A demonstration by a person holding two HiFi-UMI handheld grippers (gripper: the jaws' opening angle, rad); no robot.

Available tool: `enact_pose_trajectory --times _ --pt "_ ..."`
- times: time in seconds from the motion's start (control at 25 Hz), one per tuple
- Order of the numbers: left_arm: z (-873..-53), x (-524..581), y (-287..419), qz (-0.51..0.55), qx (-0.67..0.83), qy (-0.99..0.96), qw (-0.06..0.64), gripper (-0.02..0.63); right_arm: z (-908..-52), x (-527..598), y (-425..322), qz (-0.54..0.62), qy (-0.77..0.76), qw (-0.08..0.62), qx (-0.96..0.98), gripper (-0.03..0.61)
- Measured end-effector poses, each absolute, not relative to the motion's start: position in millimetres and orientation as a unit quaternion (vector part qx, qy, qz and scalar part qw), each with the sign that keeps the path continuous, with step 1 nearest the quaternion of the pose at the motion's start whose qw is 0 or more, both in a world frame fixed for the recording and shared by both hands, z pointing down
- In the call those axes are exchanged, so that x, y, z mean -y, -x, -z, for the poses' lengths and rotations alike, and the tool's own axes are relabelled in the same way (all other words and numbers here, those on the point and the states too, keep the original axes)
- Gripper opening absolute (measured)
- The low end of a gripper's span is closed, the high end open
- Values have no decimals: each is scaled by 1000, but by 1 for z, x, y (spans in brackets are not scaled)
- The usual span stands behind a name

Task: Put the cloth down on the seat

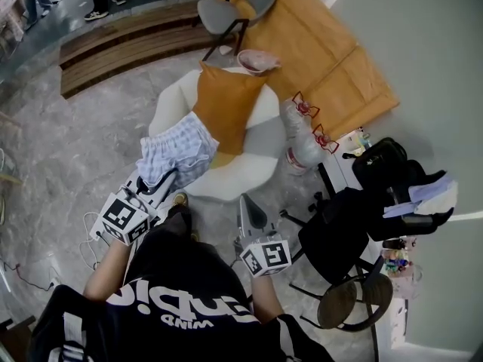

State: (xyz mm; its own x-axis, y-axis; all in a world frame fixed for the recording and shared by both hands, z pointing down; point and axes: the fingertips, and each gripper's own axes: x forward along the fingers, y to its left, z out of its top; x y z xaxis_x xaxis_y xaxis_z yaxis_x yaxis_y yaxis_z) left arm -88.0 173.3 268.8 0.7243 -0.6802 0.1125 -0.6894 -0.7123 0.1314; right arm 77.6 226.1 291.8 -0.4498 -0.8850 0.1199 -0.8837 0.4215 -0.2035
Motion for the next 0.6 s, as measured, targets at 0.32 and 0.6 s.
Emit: enact_pose_trajectory --times 0.32,0.6 --pt "-279 -138 83 -24 360 -929 84 63 -301 -198 -87 120 542 3 -832 21" --pt "-282 -87 85 -32 355 -930 89 63 -304 -149 -78 129 539 0 -832 21"
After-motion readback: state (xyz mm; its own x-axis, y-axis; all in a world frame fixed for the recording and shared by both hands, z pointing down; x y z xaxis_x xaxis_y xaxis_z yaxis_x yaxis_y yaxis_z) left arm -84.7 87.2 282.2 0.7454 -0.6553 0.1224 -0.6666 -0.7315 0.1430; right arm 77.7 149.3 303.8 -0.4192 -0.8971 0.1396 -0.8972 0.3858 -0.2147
